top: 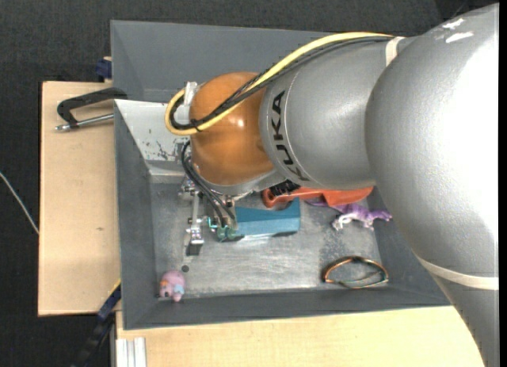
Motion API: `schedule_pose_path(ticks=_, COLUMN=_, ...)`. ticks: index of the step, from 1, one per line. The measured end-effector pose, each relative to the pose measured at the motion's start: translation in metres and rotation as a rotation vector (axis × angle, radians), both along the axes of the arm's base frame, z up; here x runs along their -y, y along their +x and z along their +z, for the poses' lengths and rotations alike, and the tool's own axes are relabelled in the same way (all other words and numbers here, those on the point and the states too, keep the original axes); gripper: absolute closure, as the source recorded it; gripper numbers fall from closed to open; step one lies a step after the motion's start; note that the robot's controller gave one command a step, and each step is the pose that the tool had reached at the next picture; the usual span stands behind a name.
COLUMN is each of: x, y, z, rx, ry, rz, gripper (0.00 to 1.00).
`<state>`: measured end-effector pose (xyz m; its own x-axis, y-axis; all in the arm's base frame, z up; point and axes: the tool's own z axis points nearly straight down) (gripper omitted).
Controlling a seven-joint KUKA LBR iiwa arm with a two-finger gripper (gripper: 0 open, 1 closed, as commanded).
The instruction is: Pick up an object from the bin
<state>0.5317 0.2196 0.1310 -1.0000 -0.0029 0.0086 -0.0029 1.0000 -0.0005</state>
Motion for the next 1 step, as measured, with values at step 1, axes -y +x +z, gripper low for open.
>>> schedule_pose_path(ticks=1, x=0.0008, y=0.0023, z=0.0048, rx=0.008, ry=0.002, rz=-0.002, gripper=0.00)
